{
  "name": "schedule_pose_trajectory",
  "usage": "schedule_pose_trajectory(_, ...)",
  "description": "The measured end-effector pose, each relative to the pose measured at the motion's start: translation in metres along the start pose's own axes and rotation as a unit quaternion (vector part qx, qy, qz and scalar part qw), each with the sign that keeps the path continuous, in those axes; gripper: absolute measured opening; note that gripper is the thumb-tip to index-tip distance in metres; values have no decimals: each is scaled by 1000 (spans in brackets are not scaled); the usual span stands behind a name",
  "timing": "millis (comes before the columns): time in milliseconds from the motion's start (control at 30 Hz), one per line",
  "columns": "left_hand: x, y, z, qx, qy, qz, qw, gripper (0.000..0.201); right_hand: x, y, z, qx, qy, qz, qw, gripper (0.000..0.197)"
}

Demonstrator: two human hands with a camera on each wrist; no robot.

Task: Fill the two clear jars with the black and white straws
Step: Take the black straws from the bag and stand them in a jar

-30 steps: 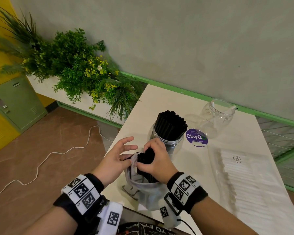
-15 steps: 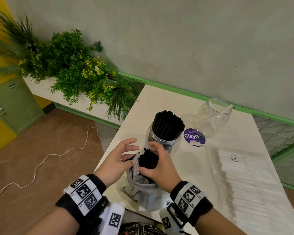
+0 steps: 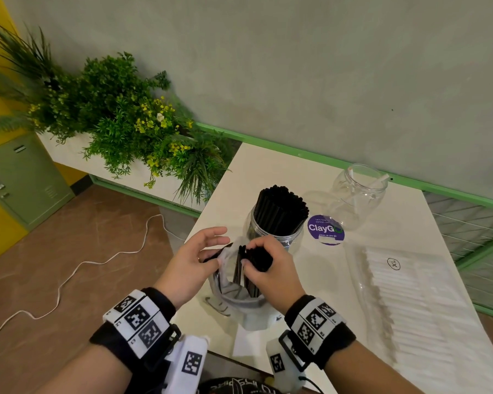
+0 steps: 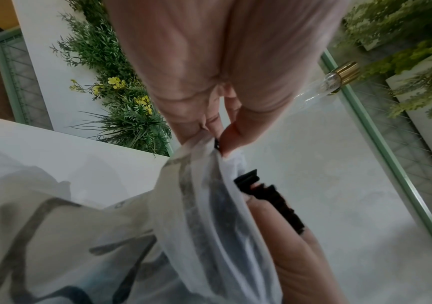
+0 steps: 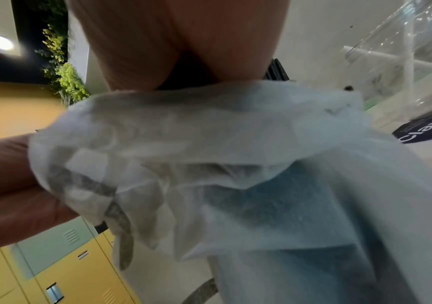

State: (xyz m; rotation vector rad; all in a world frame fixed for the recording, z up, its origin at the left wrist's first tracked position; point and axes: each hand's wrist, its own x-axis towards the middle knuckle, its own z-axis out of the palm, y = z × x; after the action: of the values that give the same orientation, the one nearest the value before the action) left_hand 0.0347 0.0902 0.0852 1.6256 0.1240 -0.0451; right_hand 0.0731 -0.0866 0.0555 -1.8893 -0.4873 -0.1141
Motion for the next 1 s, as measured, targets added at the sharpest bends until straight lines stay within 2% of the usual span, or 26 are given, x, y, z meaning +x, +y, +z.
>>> schedule_pose_trajectory(167, 3, -1, 7, 18, -27, -8, 999, 56, 0, 8, 8, -3, -43, 25, 999, 39)
schedule_pose_trajectory(233, 5, -1, 9, 27, -42, -6, 999, 55, 0, 8, 9, 11, -40, 36, 998, 42)
schedule_pose_trajectory(333, 9, 0, 10, 32, -47, 3, 998, 51, 1, 8, 8, 5, -11, 50, 999, 44)
schedule_pose_trajectory(467, 12, 0, 13, 38, -36, 13, 999, 49, 2, 11, 5, 1, 30, 57, 998, 35)
schedule_pose_trajectory(700, 22, -2, -4, 114, 15, 45, 992, 50, -12, 9, -13, 35, 116, 17, 992, 41)
schedule_pose_trajectory(833, 20, -12, -1, 232, 11, 78, 970, 52, -19, 21, -22, 32, 152, 39, 987, 48)
schedule_pose_trajectory(933, 17, -21, 10, 340, -35, 99, 935, 47, -23, 25, -20, 59, 187, 75, 978, 55)
schedule_pose_trajectory(1000, 15, -20, 18, 402, -29, 126, 907, 47, -25, 29, -20, 92, 224, 91, 966, 63)
